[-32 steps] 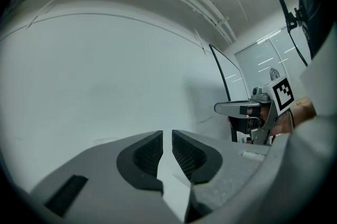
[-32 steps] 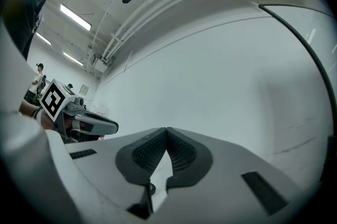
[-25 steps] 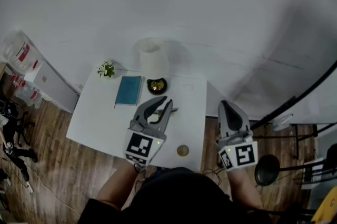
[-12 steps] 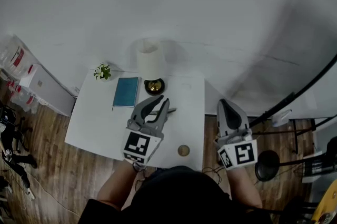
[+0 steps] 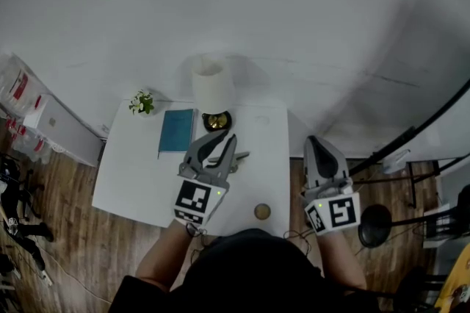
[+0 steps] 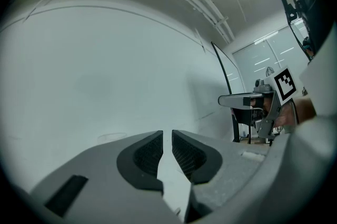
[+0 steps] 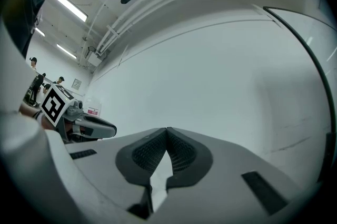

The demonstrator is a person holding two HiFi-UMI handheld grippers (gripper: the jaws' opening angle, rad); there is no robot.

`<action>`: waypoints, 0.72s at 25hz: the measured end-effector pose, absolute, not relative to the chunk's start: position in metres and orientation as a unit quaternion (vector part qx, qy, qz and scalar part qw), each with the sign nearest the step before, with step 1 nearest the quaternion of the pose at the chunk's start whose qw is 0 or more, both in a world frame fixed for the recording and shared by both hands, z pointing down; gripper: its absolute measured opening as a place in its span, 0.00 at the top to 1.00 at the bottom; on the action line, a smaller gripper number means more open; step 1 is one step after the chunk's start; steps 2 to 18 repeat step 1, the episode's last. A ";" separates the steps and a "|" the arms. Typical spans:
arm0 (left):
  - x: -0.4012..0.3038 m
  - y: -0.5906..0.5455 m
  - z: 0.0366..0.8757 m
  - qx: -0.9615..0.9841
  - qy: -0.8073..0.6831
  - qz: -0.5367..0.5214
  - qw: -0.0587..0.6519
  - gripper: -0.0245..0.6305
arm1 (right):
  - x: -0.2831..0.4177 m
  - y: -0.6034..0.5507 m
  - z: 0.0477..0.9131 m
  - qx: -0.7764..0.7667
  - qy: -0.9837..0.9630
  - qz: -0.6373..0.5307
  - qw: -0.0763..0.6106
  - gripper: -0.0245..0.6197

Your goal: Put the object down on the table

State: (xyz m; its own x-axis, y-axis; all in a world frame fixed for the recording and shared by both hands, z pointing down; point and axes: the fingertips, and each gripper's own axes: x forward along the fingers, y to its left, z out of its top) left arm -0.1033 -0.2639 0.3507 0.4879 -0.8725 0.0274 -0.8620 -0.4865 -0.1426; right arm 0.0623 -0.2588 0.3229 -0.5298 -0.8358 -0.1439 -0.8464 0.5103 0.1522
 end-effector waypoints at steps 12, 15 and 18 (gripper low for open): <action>-0.107 -0.266 0.351 -0.861 0.503 -0.048 0.056 0.88 | 0.059 -0.260 0.323 -0.485 0.868 0.102 0.026 0.96; -0.107 -0.266 0.351 -0.861 0.503 -0.048 0.056 0.88 | 0.059 -0.260 0.323 -0.485 0.868 0.102 0.026 0.96; -0.107 -0.266 0.351 -0.861 0.503 -0.048 0.056 0.88 | 0.059 -0.260 0.323 -0.485 0.868 0.102 0.026 0.96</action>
